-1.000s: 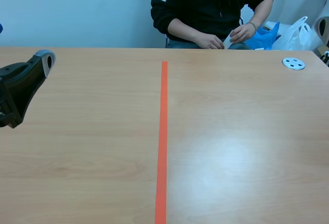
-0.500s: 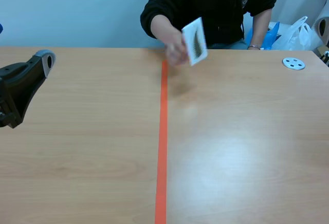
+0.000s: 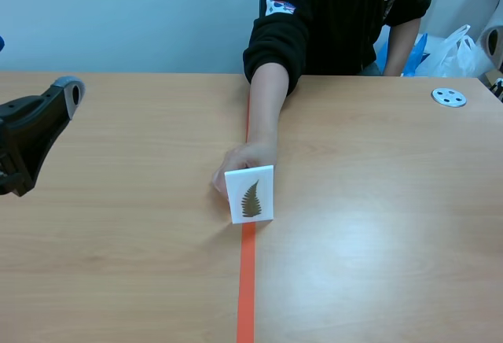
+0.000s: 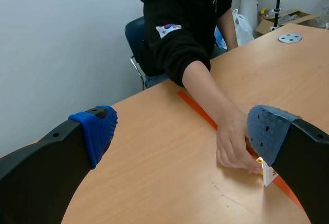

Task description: Sort the leaf by its shape. The table is split by an orange tape line. A compound leaf with several leaflets goes to the left side, a simple leaf with one blade goes to the right side. Return to the home posture when a red brick is placed on the table.

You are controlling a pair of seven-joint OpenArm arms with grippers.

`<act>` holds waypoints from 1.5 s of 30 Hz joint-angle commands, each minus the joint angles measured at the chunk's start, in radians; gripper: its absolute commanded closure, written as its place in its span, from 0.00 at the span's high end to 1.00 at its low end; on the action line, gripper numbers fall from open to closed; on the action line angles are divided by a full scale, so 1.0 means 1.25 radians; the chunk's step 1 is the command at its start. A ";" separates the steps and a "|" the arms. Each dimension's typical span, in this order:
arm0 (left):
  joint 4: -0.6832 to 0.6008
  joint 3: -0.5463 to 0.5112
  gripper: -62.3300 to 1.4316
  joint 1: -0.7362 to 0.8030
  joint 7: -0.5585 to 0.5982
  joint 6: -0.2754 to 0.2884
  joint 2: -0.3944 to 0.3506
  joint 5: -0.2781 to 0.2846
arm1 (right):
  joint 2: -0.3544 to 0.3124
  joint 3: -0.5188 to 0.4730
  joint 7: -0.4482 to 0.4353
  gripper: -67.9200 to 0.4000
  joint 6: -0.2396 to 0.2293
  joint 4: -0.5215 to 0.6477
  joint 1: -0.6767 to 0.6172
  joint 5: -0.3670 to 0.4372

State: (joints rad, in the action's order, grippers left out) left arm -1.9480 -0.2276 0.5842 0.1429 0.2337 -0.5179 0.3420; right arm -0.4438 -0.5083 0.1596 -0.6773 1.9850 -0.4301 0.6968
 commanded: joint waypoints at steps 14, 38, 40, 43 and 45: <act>-0.011 -0.002 0.87 0.000 0.014 -0.002 0.004 0.008 | -0.030 -0.006 0.040 0.84 0.002 -0.002 0.010 -0.019; -0.011 -0.002 0.87 0.000 0.014 -0.002 0.004 0.008 | -0.143 0.511 0.022 0.83 -0.004 -0.408 0.379 -0.156; -0.011 -0.002 0.87 0.000 0.014 -0.002 0.004 0.008 | -0.143 0.571 0.016 0.83 -0.004 -0.448 0.423 -0.160; -0.011 -0.002 0.87 0.000 0.014 -0.002 0.004 0.008 | -0.141 0.656 0.007 0.83 -0.004 -0.508 0.482 -0.160; -0.011 -0.002 0.87 0.000 0.014 -0.002 0.004 0.008 | -0.136 0.710 0.002 0.83 -0.004 -0.543 0.519 -0.161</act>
State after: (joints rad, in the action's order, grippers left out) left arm -1.9480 -0.2276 0.5842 0.1429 0.2337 -0.5179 0.3420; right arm -0.6064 0.3889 0.1768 -0.6853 1.2934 0.1955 0.4854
